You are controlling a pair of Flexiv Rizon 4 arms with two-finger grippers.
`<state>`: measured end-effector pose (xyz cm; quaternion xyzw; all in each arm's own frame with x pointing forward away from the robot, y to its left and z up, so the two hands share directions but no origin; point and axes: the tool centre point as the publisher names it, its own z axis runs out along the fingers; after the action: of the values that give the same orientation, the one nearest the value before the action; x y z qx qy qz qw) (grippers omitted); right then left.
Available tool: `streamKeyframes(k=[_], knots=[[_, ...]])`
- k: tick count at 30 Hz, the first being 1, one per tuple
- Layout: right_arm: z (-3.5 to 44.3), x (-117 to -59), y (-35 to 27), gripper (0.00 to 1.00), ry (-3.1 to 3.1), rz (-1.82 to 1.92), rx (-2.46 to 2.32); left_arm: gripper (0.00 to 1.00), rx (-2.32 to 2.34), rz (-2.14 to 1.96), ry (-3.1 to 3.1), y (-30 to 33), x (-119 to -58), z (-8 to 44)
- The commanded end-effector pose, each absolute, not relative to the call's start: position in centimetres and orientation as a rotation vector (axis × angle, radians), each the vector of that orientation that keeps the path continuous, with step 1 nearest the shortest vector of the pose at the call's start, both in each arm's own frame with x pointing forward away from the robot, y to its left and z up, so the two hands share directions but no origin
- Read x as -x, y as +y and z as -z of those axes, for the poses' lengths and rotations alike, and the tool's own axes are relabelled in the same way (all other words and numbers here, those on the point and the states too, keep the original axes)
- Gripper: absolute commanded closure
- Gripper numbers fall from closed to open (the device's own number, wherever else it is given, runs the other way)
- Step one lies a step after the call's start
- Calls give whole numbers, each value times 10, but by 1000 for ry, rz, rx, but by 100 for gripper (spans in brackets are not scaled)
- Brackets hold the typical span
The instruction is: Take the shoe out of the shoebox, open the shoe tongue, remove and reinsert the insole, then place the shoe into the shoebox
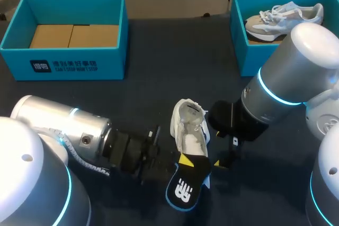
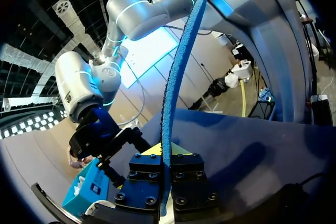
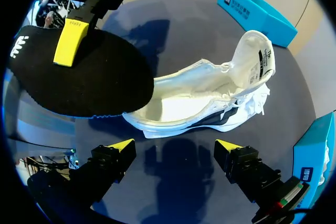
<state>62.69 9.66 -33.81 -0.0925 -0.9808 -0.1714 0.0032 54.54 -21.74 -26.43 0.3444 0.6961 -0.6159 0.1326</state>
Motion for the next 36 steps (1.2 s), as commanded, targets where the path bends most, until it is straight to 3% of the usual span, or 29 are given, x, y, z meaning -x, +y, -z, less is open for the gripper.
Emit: streamKeyframes(k=[1, 36], knots=[[339, -626, 97, 0, -3078, 537, 291, 100, -1001, 1783, 2022, -219, -545, 264], [339, -626, 97, 0, -3078, 537, 291, 100, -915, 1860, 1954, -237, -544, 275]])
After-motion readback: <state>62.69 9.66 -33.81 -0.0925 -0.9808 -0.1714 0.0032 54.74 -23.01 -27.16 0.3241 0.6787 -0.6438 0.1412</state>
